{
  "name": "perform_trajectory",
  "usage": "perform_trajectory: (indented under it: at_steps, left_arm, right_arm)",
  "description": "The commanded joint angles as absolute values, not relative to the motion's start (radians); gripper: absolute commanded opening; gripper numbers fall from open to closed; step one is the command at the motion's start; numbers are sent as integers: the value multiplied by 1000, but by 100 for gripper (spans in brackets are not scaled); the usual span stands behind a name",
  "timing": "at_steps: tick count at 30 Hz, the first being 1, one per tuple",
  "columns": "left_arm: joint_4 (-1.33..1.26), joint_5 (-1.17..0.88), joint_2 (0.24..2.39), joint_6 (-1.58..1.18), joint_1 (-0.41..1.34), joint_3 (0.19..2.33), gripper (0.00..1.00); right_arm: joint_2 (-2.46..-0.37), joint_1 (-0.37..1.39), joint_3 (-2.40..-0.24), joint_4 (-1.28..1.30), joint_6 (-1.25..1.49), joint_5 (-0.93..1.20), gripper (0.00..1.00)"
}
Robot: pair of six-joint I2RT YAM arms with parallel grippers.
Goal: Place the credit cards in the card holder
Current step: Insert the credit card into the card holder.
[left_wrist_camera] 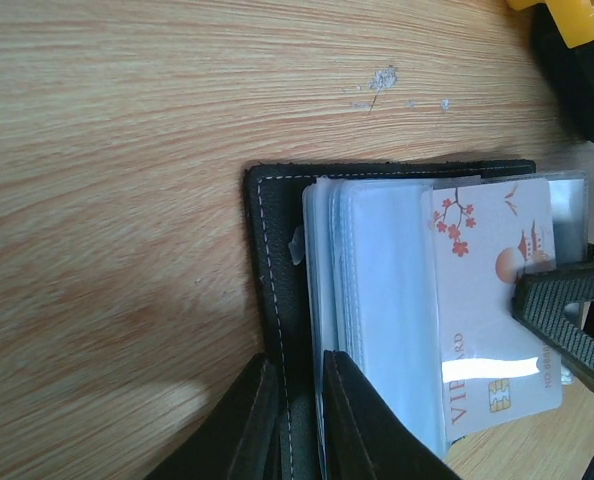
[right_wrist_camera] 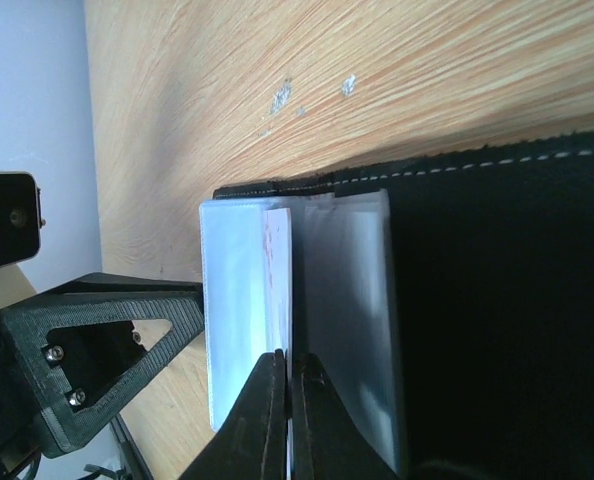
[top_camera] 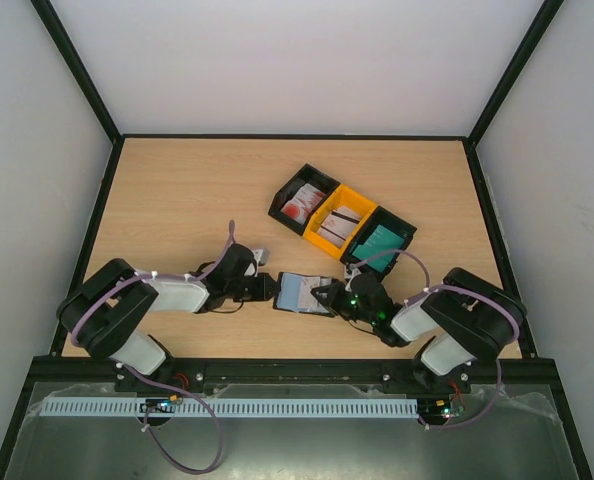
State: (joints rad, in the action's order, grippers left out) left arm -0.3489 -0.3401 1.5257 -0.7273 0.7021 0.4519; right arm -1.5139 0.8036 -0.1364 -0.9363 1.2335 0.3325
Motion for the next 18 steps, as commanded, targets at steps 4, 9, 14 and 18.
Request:
perform_trajectory:
  at_steps: [4, 9, 14, 18]
  left_arm:
    - [-332, -343, 1531, -729, 715, 426, 16]
    - [-341, -340, 1534, -733, 722, 422, 16]
    - [-342, -341, 1534, -733, 726, 423, 14]
    - [-344, -341, 1534, -733, 729, 420, 10]
  right_arm:
    - [-1599, 853, -182, -975, 1235, 319, 2]
    - [-1640, 868, -210, -998, 1240, 312, 2]
    - [-1671, 886, -233, -1005, 1253, 301, 2]
    - [-1695, 889, -243, -1015, 1259, 295, 2]
